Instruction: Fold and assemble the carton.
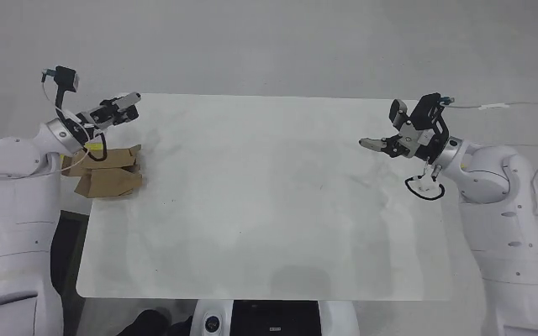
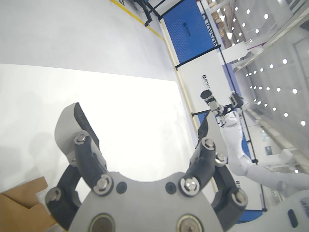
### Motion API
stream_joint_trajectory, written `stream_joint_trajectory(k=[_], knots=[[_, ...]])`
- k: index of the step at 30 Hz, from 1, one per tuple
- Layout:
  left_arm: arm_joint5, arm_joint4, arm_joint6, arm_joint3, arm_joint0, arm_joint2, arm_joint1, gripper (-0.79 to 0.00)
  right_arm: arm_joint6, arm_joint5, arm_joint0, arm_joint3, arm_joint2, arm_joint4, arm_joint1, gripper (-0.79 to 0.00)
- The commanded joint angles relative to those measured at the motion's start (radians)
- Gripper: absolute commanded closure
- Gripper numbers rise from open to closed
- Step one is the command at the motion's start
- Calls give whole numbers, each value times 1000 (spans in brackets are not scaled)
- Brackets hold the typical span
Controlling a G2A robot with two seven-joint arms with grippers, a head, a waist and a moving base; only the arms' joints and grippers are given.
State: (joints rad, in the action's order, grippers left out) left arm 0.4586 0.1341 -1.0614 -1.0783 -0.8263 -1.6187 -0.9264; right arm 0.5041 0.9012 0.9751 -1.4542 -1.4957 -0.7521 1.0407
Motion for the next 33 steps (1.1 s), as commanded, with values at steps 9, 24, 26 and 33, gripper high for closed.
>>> stream_joint_trajectory(k=[9,24,26,33], knots=[[-21,31,37,50,-57,-144,40,-785,0,0,0,0,0,0,0,-785],[-93,68,224,119,-230,-354,80,-785,0,0,0,0,0,0,0,-785],[-110,51,237,128,-256,-375,86,-785,0,0,0,0,0,0,0,-785],[-151,17,277,144,-351,-408,94,-785,0,0,0,0,0,0,0,-785]])
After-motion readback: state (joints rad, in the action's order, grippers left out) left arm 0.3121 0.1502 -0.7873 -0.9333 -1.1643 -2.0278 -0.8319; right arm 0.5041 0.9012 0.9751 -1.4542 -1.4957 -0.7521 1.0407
